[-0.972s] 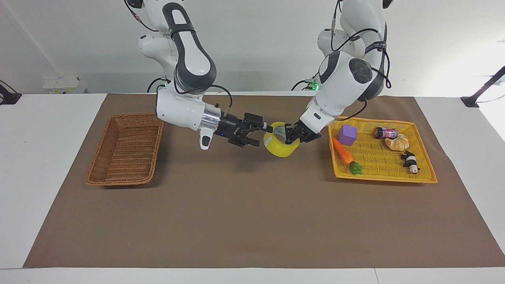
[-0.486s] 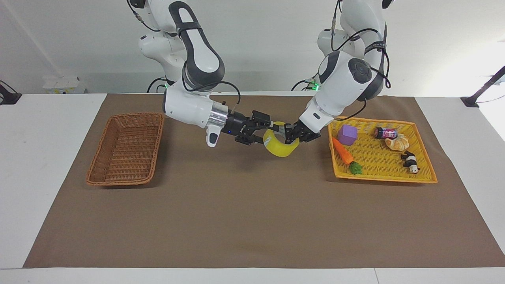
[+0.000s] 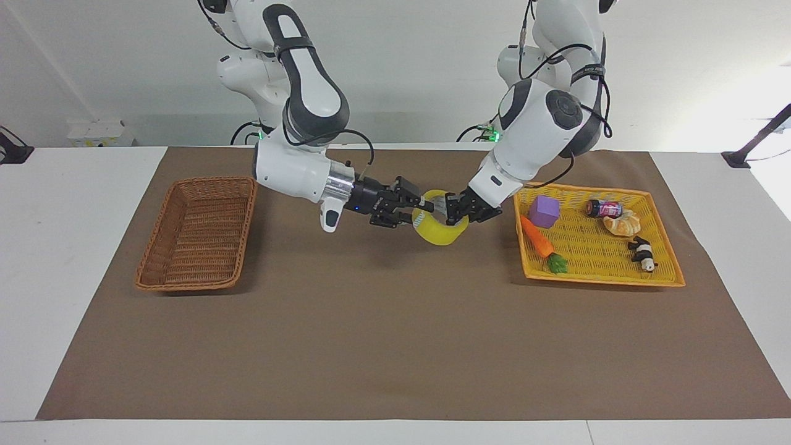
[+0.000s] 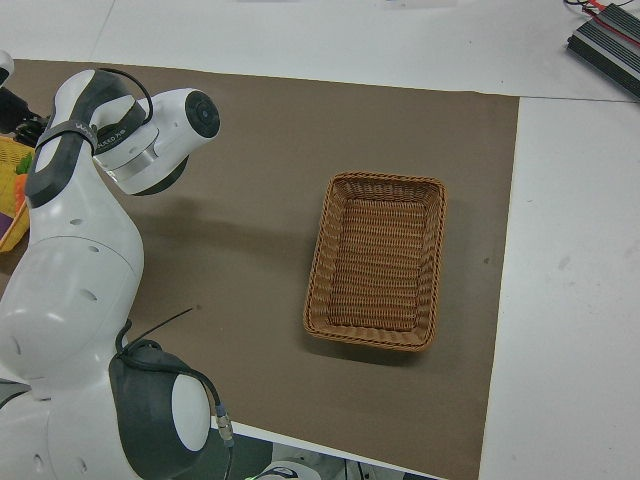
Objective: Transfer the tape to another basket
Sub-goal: 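Grasp the tape roll's rim with the right gripper beside the left gripper, then open the left gripper and withdraw it while the right gripper holds the tape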
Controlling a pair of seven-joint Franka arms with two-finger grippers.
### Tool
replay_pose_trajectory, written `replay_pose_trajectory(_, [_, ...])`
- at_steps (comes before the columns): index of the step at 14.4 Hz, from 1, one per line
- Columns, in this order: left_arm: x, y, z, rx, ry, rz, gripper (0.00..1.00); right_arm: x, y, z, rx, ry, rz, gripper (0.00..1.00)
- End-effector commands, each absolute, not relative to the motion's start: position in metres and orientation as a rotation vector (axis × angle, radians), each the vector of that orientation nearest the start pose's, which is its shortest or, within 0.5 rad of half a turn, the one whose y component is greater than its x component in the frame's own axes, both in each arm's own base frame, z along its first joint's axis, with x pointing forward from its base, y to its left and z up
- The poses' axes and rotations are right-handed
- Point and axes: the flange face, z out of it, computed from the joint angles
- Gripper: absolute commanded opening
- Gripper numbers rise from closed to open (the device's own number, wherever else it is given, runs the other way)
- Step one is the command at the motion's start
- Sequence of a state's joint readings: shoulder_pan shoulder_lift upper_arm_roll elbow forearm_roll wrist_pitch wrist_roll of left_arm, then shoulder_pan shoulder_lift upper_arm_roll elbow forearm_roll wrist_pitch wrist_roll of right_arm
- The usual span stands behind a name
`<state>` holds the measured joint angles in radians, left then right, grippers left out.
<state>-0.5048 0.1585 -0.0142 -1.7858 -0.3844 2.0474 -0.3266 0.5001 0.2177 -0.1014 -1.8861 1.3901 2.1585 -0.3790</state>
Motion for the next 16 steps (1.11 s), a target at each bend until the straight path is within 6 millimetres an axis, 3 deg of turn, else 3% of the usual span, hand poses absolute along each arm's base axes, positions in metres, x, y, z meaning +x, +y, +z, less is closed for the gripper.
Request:
replay_pose_trajectory(1, [0.525, -0.321, 0.478, -3.496, 0.062, 0.079, 0.00, 0.568, 0.276, 0.432, -1.988, 0.031, -0.048, 0.00])
replay_pose_trajectory(7, [0.524, -0.323, 0.479, -3.497, 0.067, 0.074, 0.01, 0.568, 0.275, 0.432, -1.987, 0.031, -0.046, 0.00])
replay_pose_trajectory(8, [0.523, -0.324, 0.479, -3.497, 0.070, 0.077, 0.09, 0.568, 0.275, 0.432, -1.987, 0.030, -0.046, 0.00])
replay_pose_trajectory(9, [0.523, -0.324, 0.479, -3.495, 0.073, 0.076, 0.48, 0.567, 0.275, 0.432, -1.984, 0.026, -0.044, 0.00])
replay_pose_trajectory(10, [0.524, -0.324, 0.480, -3.483, 0.089, 0.056, 0.99, 0.568, 0.274, 0.432, -1.984, 0.025, -0.042, 0.00])
replay_pose_trajectory(12, [0.526, -0.313, 0.504, -3.479, 0.100, -0.003, 1.00, 0.570, 0.268, 0.432, -1.980, 0.032, -0.041, 0.00])
replay_pose_trajectory(13, [0.529, -0.295, 0.527, -3.484, 0.082, -0.023, 1.00, 0.570, 0.267, 0.432, -1.979, 0.029, -0.039, 0.00])
replay_pose_trajectory(15, [0.534, -0.243, 0.572, -3.486, 0.055, -0.057, 1.00, 0.572, 0.263, 0.433, -1.973, 0.024, -0.039, 0.00])
replay_pose_trajectory(16, [0.542, -0.212, 0.583, -3.477, 0.039, -0.088, 1.00, 0.572, 0.261, 0.433, -1.973, 0.027, -0.038, 0.00])
